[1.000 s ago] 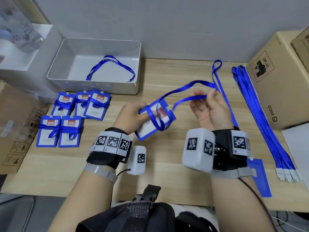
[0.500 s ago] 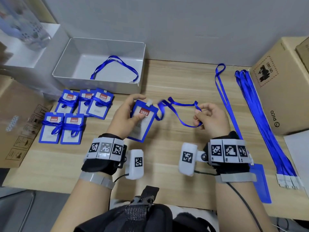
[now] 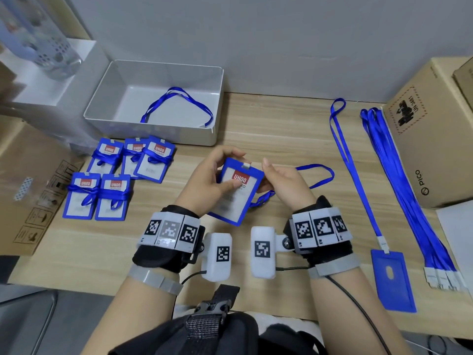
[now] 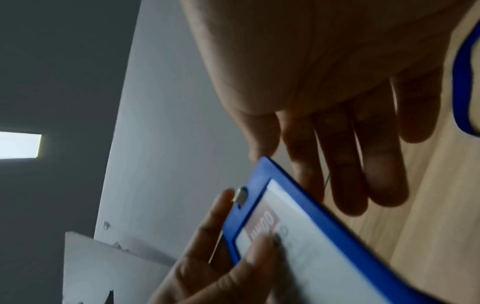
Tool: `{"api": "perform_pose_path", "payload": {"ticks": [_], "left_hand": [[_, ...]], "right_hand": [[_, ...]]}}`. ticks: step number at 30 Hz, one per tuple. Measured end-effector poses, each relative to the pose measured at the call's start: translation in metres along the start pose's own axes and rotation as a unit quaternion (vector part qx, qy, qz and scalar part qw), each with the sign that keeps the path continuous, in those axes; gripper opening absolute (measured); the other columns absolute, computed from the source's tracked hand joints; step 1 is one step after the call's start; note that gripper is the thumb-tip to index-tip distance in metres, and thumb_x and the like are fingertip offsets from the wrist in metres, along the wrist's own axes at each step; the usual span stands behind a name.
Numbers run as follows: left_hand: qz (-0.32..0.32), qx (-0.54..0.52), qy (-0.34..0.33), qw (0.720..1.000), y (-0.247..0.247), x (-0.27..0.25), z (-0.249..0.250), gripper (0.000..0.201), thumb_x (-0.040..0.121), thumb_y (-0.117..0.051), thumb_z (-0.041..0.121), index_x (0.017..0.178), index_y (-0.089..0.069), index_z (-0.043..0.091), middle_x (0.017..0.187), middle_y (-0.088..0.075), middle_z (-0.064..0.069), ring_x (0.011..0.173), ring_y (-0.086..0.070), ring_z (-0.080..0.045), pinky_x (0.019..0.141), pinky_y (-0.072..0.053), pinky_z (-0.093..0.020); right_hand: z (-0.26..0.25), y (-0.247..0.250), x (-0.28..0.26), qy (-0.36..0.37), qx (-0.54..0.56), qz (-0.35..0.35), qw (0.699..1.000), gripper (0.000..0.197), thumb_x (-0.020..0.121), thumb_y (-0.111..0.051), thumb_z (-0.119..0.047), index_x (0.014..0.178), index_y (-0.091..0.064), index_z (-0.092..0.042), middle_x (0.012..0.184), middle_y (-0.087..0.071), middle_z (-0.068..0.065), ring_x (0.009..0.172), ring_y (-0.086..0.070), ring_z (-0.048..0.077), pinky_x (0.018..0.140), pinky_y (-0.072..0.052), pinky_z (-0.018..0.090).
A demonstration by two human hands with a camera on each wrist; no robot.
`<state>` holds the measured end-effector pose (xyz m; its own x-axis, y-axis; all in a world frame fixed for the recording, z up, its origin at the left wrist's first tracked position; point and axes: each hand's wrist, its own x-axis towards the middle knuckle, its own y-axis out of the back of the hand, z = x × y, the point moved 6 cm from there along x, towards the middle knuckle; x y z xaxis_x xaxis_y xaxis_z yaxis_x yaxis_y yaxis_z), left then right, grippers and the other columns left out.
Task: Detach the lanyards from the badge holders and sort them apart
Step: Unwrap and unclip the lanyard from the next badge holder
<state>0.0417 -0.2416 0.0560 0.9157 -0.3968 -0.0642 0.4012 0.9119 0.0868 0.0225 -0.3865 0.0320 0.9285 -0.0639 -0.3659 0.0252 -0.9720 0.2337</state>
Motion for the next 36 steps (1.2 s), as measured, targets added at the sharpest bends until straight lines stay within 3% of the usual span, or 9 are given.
{"api": "perform_pose_path", "payload": {"ticks": [2, 4, 7, 14, 20, 23, 29, 33, 36], "left_hand": [[-0.008, -0.003, -0.006, 1.000, -0.002, 0.000, 0.002, 0.051, 0.072, -0.065, -0.009, 0.103, -0.049, 0.028, 0.103, -0.058, 0.003, 0.095, -0.058, 0.002, 0.085, -0.052, -0.023], [-0.016, -0.015, -0.001, 1.000, -0.003, -0.001, 0.003, 0.055, 0.071, -0.066, -0.013, 0.103, -0.048, 0.027, 0.104, -0.056, 0.004, 0.095, -0.057, 0.004, 0.084, -0.052, -0.024], [-0.017, -0.030, 0.010, 0.999, -0.004, -0.004, 0.002, 0.054, 0.063, -0.068, -0.003, 0.102, -0.048, 0.029, 0.108, -0.055, 0.007, 0.095, -0.060, 0.001, 0.082, -0.055, -0.028], [0.010, 0.003, 0.018, 1.000, -0.002, -0.005, 0.005, 0.067, 0.062, -0.077, -0.003, 0.104, -0.040, 0.034, 0.113, -0.048, 0.008, 0.098, -0.061, -0.032, 0.080, -0.055, -0.046], [-0.003, -0.025, 0.027, 0.999, -0.002, -0.006, 0.006, 0.076, 0.062, -0.075, -0.012, 0.110, -0.038, 0.035, 0.093, -0.053, 0.003, 0.084, -0.062, -0.008, 0.070, -0.058, -0.030], [-0.021, -0.038, 0.025, 0.999, -0.005, -0.007, 0.007, 0.079, 0.060, -0.077, -0.007, 0.112, -0.044, 0.042, 0.092, -0.059, 0.002, 0.088, -0.064, -0.011, 0.073, -0.058, -0.033], [-0.028, -0.009, 0.002, 1.000, -0.007, -0.008, 0.013, 0.061, 0.067, -0.073, -0.008, 0.110, -0.056, 0.031, 0.110, -0.060, 0.013, 0.094, -0.060, 0.001, 0.072, -0.051, -0.015], [-0.029, -0.023, 0.006, 0.999, -0.010, -0.008, 0.016, 0.062, 0.070, -0.070, -0.011, 0.114, -0.054, 0.031, 0.118, -0.057, 0.015, 0.084, -0.064, -0.001, 0.064, -0.050, -0.014], [-0.032, -0.013, 0.001, 0.999, -0.012, -0.007, 0.016, 0.065, 0.070, -0.070, -0.010, 0.115, -0.052, 0.033, 0.122, -0.055, 0.016, 0.086, -0.063, -0.001, 0.065, -0.050, -0.013]], "right_hand": [[0.000, -0.008, -0.001, -0.023, 0.097, -0.017, 0.995, 0.041, 0.094, -0.039, -0.038, 0.075, -0.067, -0.015, 0.070, -0.070, -0.002, 0.071, -0.066, 0.012, 0.077, -0.051, 0.023], [-0.003, -0.010, -0.003, -0.024, 0.184, -0.019, 0.982, 0.028, 0.093, -0.045, -0.030, 0.080, -0.066, -0.019, 0.074, -0.070, -0.003, 0.077, -0.064, 0.015, 0.084, -0.048, 0.027], [-0.013, -0.007, -0.006, 0.020, 0.237, -0.015, 0.971, 0.011, 0.087, -0.056, -0.012, 0.087, -0.065, -0.018, 0.069, -0.071, -0.006, 0.072, -0.065, 0.008, 0.074, -0.052, 0.019], [-0.035, -0.003, -0.014, 0.099, 0.224, -0.007, 0.970, 0.032, 0.078, -0.061, 0.007, 0.095, -0.061, -0.019, 0.091, -0.067, 0.003, 0.077, -0.066, 0.002, 0.068, -0.054, 0.017], [-0.047, 0.001, -0.017, 0.165, 0.184, 0.036, 0.968, 0.036, 0.074, -0.061, 0.014, 0.090, -0.060, -0.019, 0.086, -0.066, -0.001, 0.073, -0.062, 0.002, 0.069, -0.051, 0.014], [-0.044, 0.003, -0.014, 0.165, 0.155, 0.061, 0.972, 0.034, 0.075, -0.062, 0.010, 0.086, -0.060, -0.022, 0.086, -0.066, -0.003, 0.076, -0.060, 0.007, 0.067, -0.049, 0.013], [-0.041, 0.004, -0.015, 0.167, 0.124, 0.072, 0.975, 0.029, 0.074, -0.067, 0.004, 0.079, -0.060, -0.023, 0.087, -0.066, -0.006, 0.078, -0.061, 0.007, 0.063, -0.049, 0.016], [-0.039, 0.003, -0.019, 0.167, 0.050, 0.083, 0.981, 0.029, 0.069, -0.073, -0.007, 0.075, -0.059, -0.032, 0.097, -0.067, -0.013, 0.084, -0.062, 0.012, 0.079, -0.051, 0.038], [-0.040, 0.004, -0.021, 0.174, -0.015, 0.104, 0.979, 0.032, 0.070, -0.074, -0.010, 0.075, -0.057, -0.036, 0.097, -0.064, -0.016, 0.086, -0.063, 0.011, 0.082, -0.052, 0.034]]}}
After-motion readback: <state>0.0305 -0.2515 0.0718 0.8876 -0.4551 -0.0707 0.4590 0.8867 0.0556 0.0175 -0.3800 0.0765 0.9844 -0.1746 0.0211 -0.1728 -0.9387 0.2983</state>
